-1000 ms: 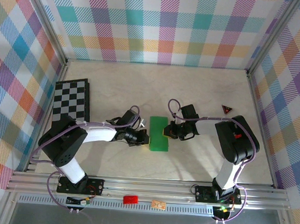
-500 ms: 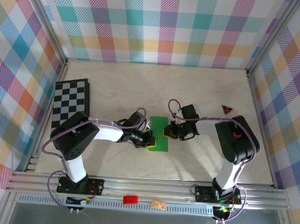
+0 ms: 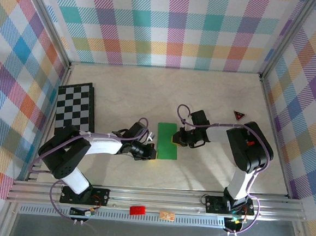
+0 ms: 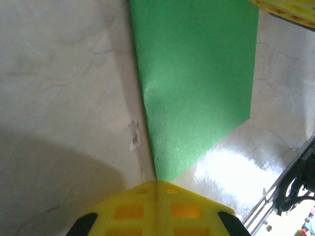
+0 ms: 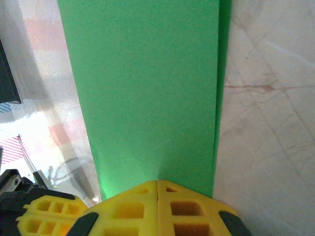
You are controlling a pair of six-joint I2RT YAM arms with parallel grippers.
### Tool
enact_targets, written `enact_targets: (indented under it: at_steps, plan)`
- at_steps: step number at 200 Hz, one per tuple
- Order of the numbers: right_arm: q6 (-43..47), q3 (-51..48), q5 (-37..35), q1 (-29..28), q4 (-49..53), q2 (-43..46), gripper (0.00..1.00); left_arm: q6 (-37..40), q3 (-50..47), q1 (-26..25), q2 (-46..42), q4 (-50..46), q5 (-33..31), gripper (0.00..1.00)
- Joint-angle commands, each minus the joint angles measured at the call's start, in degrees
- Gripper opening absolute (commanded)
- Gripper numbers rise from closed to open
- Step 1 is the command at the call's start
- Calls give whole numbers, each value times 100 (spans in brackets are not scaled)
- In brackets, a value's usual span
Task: Fold a paper plane with a square sheet of paper (pick it up from the middle)
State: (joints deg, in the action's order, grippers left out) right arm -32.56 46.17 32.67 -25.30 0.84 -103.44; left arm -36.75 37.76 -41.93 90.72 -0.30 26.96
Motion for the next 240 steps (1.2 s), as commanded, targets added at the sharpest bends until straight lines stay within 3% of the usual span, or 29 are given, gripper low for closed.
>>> enact_targets:
  at_steps: [1,39,92,162,211,240]
  plan:
    - [70,-356,-1008,77,907,-467,0,5,249,-42,-230,-168,-132,0]
    - [57,-363,-1008,78,910,-458,0,-368,495,-50,223,583,231,0]
    - [65,-371,-1025,79,911,-440,0,-157,424,-87,736,415,361,0]
    - [99,-363,-1034,87,933,-467,0,720,57,-340,367,-718,-48,0]
    - [113,-404,-976,87,868,-409,0,733,-60,-366,235,-752,-210,0]
    - [202,-308,-859,87,841,-323,0,614,3,-367,-319,-710,-474,0]
